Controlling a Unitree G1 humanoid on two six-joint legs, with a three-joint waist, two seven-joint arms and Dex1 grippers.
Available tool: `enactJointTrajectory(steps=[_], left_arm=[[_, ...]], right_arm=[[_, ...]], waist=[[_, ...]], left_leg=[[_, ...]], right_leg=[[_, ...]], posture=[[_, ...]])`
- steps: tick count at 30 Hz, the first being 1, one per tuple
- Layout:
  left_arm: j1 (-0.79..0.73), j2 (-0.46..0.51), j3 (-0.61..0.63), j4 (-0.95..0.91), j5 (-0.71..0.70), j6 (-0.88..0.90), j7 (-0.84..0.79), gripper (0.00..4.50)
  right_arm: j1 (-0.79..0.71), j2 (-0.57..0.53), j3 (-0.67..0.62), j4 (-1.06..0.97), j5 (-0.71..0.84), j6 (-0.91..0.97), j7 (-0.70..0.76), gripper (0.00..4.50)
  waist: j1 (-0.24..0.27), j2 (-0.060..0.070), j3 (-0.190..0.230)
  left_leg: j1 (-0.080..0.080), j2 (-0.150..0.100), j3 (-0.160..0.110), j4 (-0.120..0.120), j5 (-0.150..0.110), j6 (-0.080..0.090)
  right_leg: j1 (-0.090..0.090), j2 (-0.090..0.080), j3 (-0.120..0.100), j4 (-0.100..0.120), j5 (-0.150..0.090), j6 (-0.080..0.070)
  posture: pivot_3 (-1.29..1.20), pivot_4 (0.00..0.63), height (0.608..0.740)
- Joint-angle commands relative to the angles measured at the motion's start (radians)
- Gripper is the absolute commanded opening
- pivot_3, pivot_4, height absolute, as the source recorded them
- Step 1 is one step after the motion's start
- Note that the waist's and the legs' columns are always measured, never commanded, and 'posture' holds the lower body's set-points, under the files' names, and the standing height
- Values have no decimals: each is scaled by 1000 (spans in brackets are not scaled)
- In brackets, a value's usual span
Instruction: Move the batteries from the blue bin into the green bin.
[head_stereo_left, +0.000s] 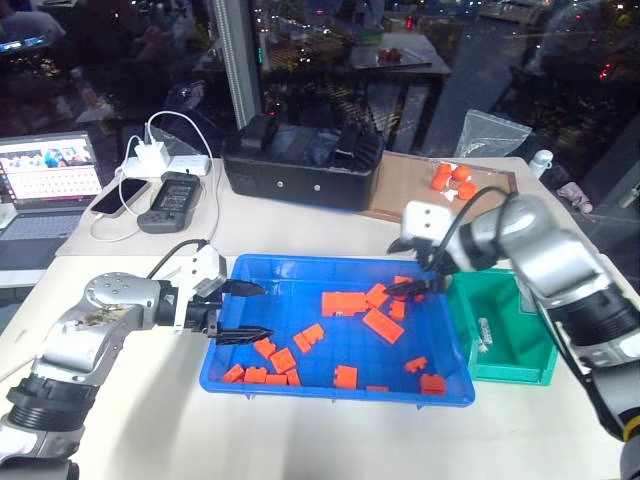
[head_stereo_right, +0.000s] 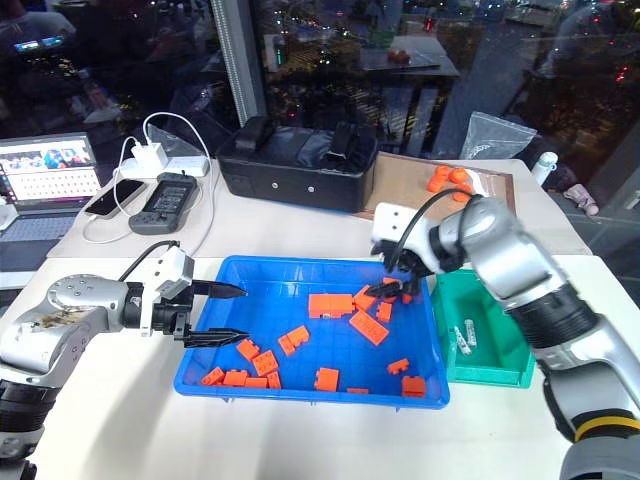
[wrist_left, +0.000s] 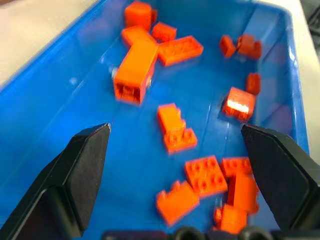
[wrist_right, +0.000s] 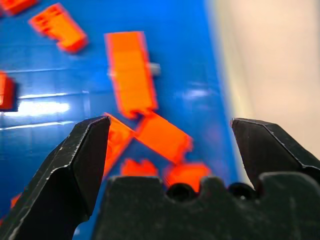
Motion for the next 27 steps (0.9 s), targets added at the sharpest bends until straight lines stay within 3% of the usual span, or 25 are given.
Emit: enactJointTrajectory(steps=[1,10,13,16,20,27], left_arm=[[20,28,61,-70,-23,5,21,4500],[80,43,115,-138,-47,35,74,4500],[95,44,122,-154,-54,43,83,4500],[99,42,124,-160,-54,48,90,4500],[85,41,114,-151,-54,47,92,4500],[24,27,67,-93,-37,24,71,4500]], right_arm=[[-65,80,18,104,-47,-102,43,4462],[-101,240,63,297,-148,-219,84,4462],[-87,254,65,306,-165,-223,104,3779],[-76,274,52,309,-171,-210,104,2603],[-65,280,31,298,-171,-202,99,1444],[-69,221,-52,146,-137,-97,110,1438]], waist=[[0,0,0],[-2,0,0],[-1,0,0],[-4,0,0],[-4,0,0],[-2,0,0]], left_leg=[[0,0,0,0,0,0],[1,1,1,0,0,0],[0,0,1,0,0,-1],[1,1,1,0,0,-1],[1,1,1,0,1,-1],[1,0,1,0,1,-2]], right_leg=[[0,0,0,0,0,0],[1,1,0,3,0,-1],[1,0,-1,3,0,-1],[1,0,-1,4,0,-1],[1,1,-1,5,0,-1],[0,0,-1,9,0,-2]], posture=[[0,150,735],[0,150,735],[0,150,735],[0,150,735],[0,150,735],[0,150,735]])
